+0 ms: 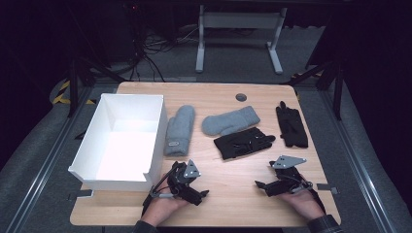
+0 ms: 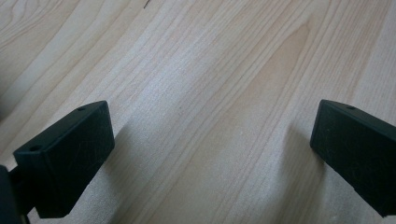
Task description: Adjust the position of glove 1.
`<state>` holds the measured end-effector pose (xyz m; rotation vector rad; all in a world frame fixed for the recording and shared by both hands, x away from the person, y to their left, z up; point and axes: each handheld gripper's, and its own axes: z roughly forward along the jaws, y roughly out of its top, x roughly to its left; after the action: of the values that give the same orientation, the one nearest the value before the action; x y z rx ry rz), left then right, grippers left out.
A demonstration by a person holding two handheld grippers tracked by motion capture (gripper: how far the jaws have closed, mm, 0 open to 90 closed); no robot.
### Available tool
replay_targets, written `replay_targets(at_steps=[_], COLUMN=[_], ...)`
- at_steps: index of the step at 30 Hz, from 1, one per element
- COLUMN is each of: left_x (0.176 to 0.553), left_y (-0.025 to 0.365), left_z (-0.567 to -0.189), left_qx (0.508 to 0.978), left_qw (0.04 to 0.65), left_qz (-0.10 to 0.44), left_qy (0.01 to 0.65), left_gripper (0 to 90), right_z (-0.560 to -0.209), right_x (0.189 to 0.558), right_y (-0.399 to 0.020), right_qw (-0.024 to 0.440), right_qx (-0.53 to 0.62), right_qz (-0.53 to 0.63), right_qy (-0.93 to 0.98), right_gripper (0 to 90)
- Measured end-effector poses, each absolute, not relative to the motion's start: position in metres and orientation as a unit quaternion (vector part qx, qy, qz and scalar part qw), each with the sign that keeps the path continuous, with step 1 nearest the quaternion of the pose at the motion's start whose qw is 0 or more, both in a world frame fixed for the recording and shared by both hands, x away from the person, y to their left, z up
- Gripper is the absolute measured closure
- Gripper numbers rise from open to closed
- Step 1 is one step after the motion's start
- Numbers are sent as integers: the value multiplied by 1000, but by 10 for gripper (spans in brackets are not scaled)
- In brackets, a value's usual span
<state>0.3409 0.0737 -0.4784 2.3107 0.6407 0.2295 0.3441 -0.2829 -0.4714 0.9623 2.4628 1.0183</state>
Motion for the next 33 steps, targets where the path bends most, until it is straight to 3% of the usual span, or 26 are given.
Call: replay_targets(at_steps=[18,33], left_x=[344,343], left_y=[77,86], left_z=[-479,-479], left_qx=[900,898], left_qw=[362,361], left_qz=[82,85], left_qy=[230,238], left_gripper=[1,7], right_z=[-453,-438], right_x=[350,389], right_y=[-276,-253], right_qw=[155,144], right_qx=[339,325], right_qz=[340,375], right_qy=[863,856], right_gripper=[100,114])
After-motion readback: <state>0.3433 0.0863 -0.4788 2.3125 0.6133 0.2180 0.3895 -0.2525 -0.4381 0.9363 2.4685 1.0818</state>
